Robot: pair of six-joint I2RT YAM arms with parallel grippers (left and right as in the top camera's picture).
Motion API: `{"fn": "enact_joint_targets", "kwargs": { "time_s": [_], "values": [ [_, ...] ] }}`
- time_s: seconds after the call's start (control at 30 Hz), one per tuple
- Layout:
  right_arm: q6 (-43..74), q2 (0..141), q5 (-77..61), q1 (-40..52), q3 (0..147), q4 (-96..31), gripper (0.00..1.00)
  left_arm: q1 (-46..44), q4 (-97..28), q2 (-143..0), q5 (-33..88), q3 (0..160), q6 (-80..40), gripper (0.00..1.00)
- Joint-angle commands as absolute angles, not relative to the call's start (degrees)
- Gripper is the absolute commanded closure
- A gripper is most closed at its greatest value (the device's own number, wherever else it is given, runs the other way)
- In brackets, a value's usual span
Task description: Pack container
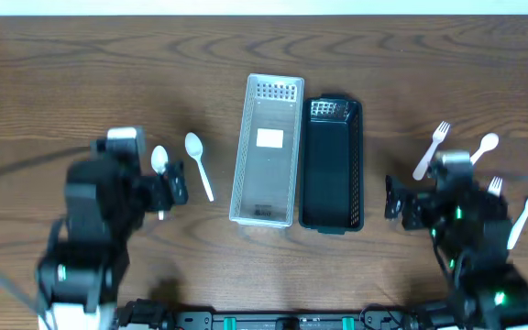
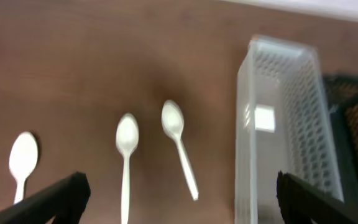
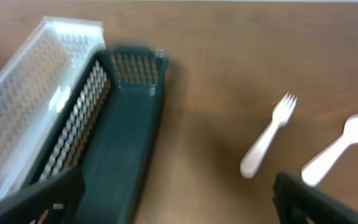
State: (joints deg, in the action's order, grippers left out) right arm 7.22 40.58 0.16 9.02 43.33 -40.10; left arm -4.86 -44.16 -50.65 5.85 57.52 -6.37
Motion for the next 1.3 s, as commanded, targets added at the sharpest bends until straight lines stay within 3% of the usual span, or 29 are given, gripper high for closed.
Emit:
{"fn": "enact_joint_targets", "kwargs": {
  "time_s": [0.0,0.2,0.3,0.37,0.43,0.5,0.63,0.7,1.07,1.27],
  "values": [
    [8.1,51.8,-0.3,9.3,53.2,-47.0,0.01,-4.6,-47.9,-58.9,6.2,64.2,-5.2,0.02],
    [8.1,65.8,-2.4,9.3,60.2,-52.8,0.04,-4.6,-47.4,-67.4,8.6,64.9,-5.2,0.00],
    [8.1,70.5,-2.3,9.3,60.1,-53.0,0.30,-4.6,-47.4,-71.0,8.6,64.9,-5.2,0.21],
    [8.1,73.0,-2.3,9.3,60.1,-53.0,0.42,-4.6,-47.5,-73.0,8.6,64.9,-5.2,0.37],
    [8.1,75.4,-1.7,9.3,60.1,-53.0,0.47,-5.1,-47.5,-75.4,8.6,64.9,-5.2,0.57],
    [8.1,77.4,-0.6,9.3,60.1,-53.0,0.53,-6.0,-47.6,-77.4,8.6,64.9,-5.2,0.69],
    [8.1,81.0,0.2,9.3,60.1,-52.7,0.69,-9.2,-47.5,-81.3,8.6,64.7,-5.2,0.86],
    [8.1,82.6,0.2,9.3,60.1,-52.5,0.71,-11.0,-47.5,-83.4,8.6,64.6,-5.2,0.93],
    [8.1,89.1,-0.3,9.3,60.1,-51.4,0.68,-17.7,-47.8,-93.0,8.7,64.4,-5.2,0.94],
    [8.1,89.2,-2.1,9.3,60.1,-50.0,0.66,-21.6,-50.6,-93.6,14.6,64.4,-5.2,0.94]
  ]
}}
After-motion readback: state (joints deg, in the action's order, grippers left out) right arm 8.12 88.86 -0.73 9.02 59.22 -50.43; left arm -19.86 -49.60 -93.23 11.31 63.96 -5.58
